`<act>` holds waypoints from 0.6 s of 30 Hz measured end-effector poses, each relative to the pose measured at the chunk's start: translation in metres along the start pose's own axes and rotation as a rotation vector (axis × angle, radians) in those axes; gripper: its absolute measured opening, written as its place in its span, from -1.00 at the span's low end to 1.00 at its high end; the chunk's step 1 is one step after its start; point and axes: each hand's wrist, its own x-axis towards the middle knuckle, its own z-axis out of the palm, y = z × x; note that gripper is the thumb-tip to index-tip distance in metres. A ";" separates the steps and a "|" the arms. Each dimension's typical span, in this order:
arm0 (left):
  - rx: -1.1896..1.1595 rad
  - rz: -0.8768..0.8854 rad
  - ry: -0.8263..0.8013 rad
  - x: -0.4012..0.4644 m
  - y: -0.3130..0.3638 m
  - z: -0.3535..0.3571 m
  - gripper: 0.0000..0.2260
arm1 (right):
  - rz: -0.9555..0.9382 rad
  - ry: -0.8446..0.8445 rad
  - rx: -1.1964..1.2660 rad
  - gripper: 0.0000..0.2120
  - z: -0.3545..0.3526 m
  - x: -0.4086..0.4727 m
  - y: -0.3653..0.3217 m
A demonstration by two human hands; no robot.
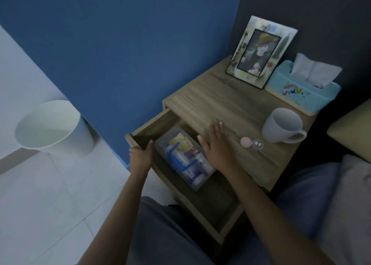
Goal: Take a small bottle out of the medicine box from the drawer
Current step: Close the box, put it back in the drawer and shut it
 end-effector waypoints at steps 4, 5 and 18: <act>-0.156 0.045 -0.064 -0.002 -0.003 0.000 -0.42 | 0.038 -0.087 -0.015 -0.23 0.006 0.011 0.014; -0.163 0.067 -0.078 -0.002 -0.003 -0.001 -0.43 | 0.036 -0.089 -0.004 -0.23 0.006 0.011 0.015; -0.131 0.186 -0.290 0.014 0.028 0.033 -0.30 | -0.006 -0.077 0.028 -0.05 0.009 0.011 0.022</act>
